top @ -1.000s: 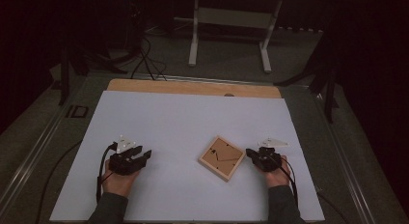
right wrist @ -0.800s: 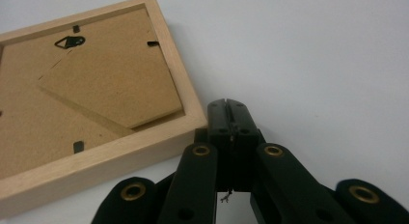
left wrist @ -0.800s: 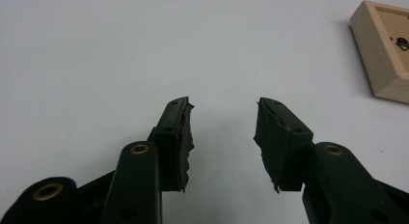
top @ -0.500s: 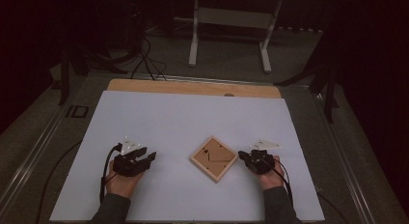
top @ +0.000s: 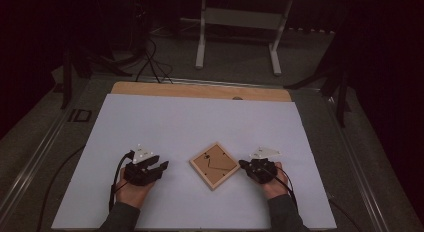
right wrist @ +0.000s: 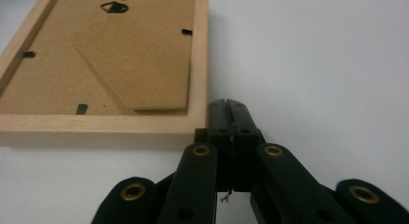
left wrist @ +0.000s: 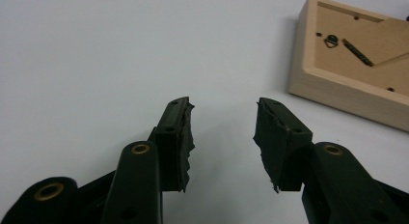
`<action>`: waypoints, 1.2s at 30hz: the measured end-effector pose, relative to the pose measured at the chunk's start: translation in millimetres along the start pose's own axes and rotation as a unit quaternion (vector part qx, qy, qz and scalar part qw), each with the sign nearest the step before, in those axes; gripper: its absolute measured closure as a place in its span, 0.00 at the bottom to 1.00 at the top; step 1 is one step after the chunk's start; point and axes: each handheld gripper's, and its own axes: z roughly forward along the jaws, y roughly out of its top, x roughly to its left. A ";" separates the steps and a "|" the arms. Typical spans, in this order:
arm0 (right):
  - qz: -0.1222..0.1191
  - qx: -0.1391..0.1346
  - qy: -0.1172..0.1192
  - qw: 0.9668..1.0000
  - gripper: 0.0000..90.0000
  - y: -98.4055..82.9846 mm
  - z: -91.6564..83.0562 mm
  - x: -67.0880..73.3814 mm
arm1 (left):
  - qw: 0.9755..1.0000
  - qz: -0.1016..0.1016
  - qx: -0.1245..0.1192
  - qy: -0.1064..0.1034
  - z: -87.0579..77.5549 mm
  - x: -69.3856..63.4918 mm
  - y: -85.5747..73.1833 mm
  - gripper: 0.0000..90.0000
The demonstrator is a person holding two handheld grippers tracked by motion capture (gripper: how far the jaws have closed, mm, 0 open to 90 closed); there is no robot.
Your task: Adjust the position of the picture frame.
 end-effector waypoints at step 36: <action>-0.051 0.002 0.042 0.998 1.00 7.5 6.2 31.9 | 0.996 0.042 0.055 -0.056 28.3 -40.5 0.9 0.95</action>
